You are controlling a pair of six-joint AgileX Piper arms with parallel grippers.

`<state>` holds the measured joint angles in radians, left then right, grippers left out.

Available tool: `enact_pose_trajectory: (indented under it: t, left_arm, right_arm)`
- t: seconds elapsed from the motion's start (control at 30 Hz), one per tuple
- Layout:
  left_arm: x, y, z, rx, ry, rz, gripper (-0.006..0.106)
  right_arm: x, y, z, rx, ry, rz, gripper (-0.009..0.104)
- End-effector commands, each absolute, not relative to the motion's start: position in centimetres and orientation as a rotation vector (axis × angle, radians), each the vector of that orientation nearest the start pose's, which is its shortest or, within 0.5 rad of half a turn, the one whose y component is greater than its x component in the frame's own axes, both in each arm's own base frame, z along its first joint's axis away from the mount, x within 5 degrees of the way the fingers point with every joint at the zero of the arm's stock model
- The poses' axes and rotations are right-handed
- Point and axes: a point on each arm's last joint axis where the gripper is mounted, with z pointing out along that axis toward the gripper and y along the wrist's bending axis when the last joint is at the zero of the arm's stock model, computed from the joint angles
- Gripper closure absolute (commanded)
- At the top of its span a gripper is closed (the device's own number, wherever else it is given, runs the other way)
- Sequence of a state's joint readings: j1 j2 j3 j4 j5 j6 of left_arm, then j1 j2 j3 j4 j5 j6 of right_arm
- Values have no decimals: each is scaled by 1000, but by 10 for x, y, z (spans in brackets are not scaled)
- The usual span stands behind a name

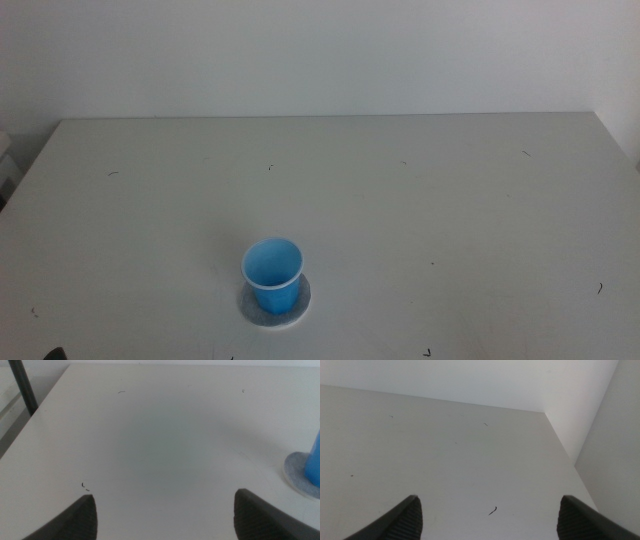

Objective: Place an empty cup on a cup mat.

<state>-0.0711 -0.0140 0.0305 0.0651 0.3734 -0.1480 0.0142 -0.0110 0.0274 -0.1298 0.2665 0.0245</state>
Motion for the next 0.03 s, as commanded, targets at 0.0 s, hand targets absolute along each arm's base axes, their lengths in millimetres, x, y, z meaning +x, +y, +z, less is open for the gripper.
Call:
enact_pose_trajectory:
  t: [0.0]
  left_arm:
    - [54,-2,178,-38,1794,-101,-5]
  right_arm:
    - [54,-1,191,-86,1652,-94,4]
